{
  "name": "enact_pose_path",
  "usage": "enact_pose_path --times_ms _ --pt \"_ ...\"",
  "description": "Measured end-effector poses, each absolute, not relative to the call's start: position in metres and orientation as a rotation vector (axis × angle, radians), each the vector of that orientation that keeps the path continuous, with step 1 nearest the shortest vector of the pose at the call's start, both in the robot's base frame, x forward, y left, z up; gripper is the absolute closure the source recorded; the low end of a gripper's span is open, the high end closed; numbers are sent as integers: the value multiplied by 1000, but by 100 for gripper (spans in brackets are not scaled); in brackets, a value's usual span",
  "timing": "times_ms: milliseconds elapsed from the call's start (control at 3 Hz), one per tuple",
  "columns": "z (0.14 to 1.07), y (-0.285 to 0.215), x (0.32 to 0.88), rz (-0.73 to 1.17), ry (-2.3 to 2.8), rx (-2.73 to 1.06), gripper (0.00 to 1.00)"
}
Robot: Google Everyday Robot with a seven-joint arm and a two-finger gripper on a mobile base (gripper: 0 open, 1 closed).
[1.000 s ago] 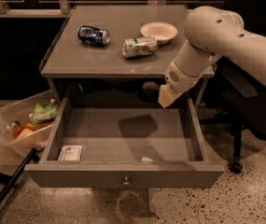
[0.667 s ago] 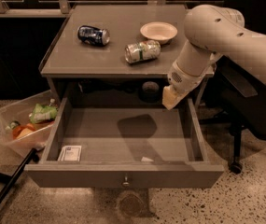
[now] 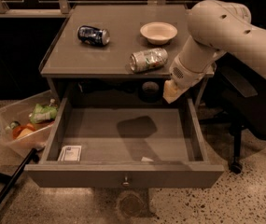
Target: Place 7up can into top drawer
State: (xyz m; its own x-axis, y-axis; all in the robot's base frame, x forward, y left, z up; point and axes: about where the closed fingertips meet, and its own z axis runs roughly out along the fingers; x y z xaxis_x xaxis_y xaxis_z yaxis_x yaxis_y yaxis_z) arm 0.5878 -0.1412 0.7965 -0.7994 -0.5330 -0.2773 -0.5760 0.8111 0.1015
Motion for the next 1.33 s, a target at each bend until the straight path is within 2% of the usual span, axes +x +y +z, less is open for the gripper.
enact_pose_path --times_ms 667,1000,1333 --pt "796 -141 588 265 2761 -859 11" --pt "796 -141 588 265 2761 -859 0" --pt "796 -141 588 265 2761 -859 0"
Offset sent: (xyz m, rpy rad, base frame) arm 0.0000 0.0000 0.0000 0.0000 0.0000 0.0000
